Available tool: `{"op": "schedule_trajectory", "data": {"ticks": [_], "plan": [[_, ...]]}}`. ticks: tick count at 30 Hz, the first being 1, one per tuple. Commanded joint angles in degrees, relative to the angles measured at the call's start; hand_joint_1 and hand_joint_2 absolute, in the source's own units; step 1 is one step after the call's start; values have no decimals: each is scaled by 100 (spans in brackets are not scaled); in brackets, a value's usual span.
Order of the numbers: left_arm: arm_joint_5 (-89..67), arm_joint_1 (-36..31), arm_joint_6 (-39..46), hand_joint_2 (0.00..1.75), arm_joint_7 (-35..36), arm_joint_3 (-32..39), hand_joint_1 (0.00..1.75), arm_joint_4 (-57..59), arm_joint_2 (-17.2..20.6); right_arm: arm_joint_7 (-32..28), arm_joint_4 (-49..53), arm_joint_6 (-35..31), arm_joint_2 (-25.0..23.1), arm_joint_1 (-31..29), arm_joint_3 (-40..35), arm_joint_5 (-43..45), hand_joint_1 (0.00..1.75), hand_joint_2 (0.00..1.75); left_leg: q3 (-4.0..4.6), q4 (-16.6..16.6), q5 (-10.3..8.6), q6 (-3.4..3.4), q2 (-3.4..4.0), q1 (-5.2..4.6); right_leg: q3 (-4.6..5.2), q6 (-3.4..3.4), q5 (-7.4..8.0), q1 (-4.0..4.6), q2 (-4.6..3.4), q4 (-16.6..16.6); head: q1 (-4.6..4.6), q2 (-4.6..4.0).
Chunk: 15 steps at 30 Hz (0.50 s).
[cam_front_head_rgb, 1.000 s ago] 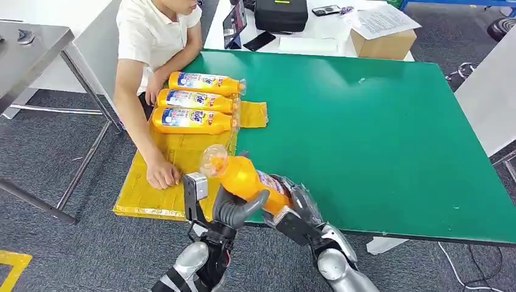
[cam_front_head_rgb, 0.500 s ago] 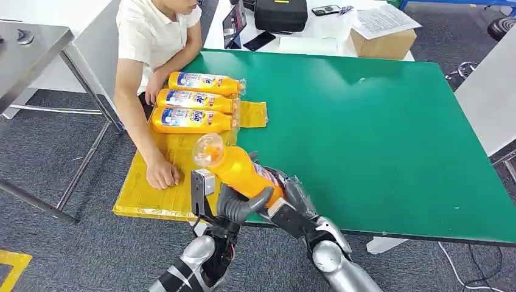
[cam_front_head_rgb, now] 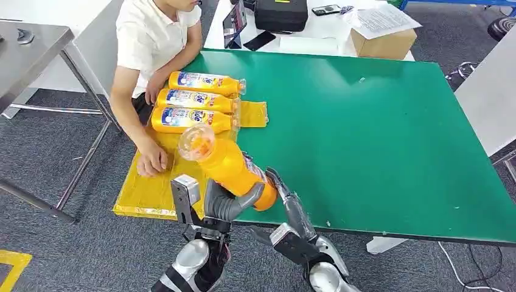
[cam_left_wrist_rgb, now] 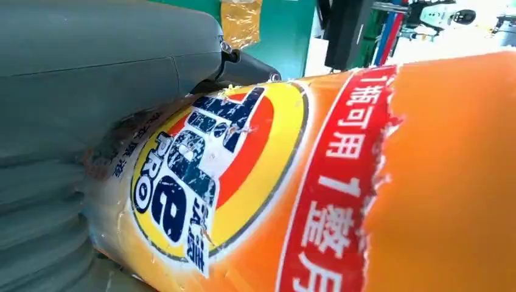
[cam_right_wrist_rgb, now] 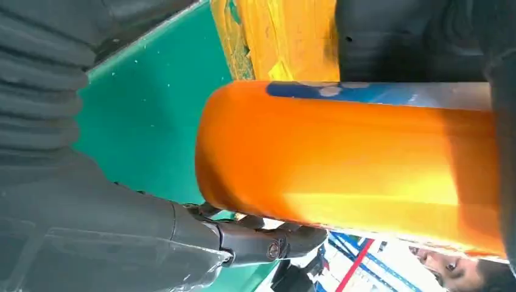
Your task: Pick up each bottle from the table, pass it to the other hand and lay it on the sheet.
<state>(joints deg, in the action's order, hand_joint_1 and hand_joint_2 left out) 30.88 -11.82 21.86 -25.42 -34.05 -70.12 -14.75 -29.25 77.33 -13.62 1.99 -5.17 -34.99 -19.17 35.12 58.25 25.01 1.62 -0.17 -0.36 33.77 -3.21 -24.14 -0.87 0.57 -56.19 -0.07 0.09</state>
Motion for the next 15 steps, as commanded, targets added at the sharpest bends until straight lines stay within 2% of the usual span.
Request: {"op": "schedule_trajectory", "data": {"ticks": [1,2,3,4,6,8,10,11,13,14,15], "plan": [[-799,-411,775,175,-262,-76,175,255,188,-969,321,-2102,-243,498,707,-768,0,0,-20,-3,6,-12,-11,4,-21,13,-10,4,9,0,2,0],[-773,-405,753,175,-257,-15,175,203,233,-910,247,-2638,-138,565,913,-1027,0,0,-10,-4,0,-9,-16,3,-12,9,-6,3,14,1,2,0],[-785,-322,879,175,-319,126,175,105,256,-1075,384,-2638,-546,828,1899,-952,0,0,-27,-7,4,-12,-21,5,-29,14,-13,5,18,4,4,0],[-823,-251,932,175,-355,200,175,-5,322,-1075,588,-2638,-650,947,2434,-1018,0,0,-21,-8,2,-10,-22,3,-24,11,-10,3,20,6,2,0],[-1009,-144,1078,175,-364,332,175,-122,440,-1075,1041,-2638,-860,1132,3317,-1024,0,0,-11,-5,1,-7,-9,-1,-10,7,-5,-1,8,1,0,0],[-2215,-260,1742,175,-377,210,175,127,667,-1075,1512,-2638,-1119,1208,3942,-903,0,0,-5,-5,0,-7,-6,-3,-4,6,-4,-3,5,-2,0,0],[-5205,-336,1814,175,323,1190,175,922,528,-1075,1794,-2638,-1277,1214,4296,-965,0,0,-13,-6,1,-10,-4,-4,-11,10,-6,-4,3,-3,2,0],[-6038,-422,1814,175,724,1325,175,1168,546,-1075,1897,-2638,-1341,1183,4382,-992,0,0,-11,-6,1,-10,-2,-2,-10,10,-4,-2,0,0,0,0],[-6775,-761,1603,175,1216,1154,175,1766,835,-1075,2011,-2638,-1385,1133,4392,-1033,0,0,-22,-12,-1,-12,3,-1,-18,13,-1,-1,-5,4,0,0],[-7167,-995,1308,175,1680,1058,175,2129,956,-1075,2075,-2638,-1414,1099,4392,-1008,0,0,-17,-10,-2,-10,-2,-2,-14,10,-1,-2,0,3,2,0],[-7167,-995,1308,175,1680,1058,175,2129,956,-1075,2075,-2638,-1414,1099,4392,-1008,0,0,-31,-12,-1,-17,0,2,-27,18,-2,2,-3,5,2,0]]}}
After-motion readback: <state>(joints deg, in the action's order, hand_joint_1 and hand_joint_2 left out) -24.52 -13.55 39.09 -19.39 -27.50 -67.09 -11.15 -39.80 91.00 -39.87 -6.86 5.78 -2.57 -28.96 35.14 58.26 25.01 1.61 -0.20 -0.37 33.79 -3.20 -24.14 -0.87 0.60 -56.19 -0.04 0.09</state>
